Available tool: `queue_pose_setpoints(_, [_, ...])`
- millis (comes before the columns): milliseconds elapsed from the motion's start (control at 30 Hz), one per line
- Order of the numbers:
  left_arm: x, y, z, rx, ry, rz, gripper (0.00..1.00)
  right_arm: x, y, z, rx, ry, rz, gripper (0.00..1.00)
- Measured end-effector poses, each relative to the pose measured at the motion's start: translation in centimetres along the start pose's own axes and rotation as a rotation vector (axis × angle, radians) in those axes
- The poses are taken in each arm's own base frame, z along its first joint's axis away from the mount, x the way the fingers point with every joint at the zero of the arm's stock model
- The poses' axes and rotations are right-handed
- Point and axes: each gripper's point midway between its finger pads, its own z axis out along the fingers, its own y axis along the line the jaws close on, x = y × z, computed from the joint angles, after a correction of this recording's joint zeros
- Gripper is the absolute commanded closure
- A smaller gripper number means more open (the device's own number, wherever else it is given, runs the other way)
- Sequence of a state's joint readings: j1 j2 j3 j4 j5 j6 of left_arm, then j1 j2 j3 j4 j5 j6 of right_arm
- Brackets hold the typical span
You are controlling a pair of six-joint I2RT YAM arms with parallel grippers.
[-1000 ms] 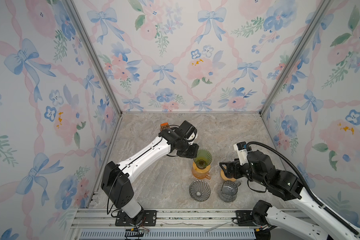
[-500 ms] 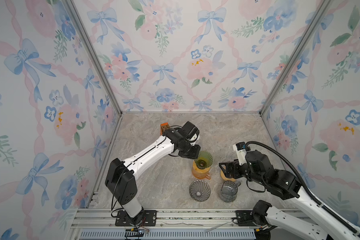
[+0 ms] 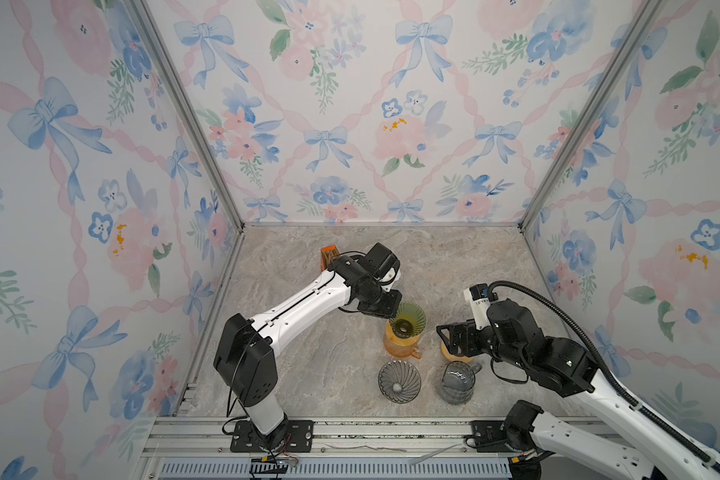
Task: Place the coffee filter in the dripper
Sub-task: 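Lower the green dripper into the bamboo ring with the left gripper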
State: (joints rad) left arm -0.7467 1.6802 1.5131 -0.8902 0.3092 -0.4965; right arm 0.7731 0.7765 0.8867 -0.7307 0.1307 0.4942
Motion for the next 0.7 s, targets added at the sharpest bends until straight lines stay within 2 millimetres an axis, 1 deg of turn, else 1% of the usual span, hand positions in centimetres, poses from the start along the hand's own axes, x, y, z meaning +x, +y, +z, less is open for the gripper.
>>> queue_pose_setpoints(400, [0.2, 0.3, 0.7, -0.009, 0.019, 0.000, 0.94, 0.0, 0.1, -0.1, -0.005, -0.004, 0.005, 0.04])
queue_pose_setpoints(533, [0.2, 0.4, 0.9, -0.011, 0.022, -0.001, 0.91, 0.0, 0.1, -0.1, -0.005, -0.004, 0.005, 0.04])
queue_pose_setpoints(700, [0.4, 0.8, 1.6, -0.020, 0.042, -0.008, 0.89, 0.0, 0.1, -0.1, -0.005, -0.004, 0.012, 0.04])
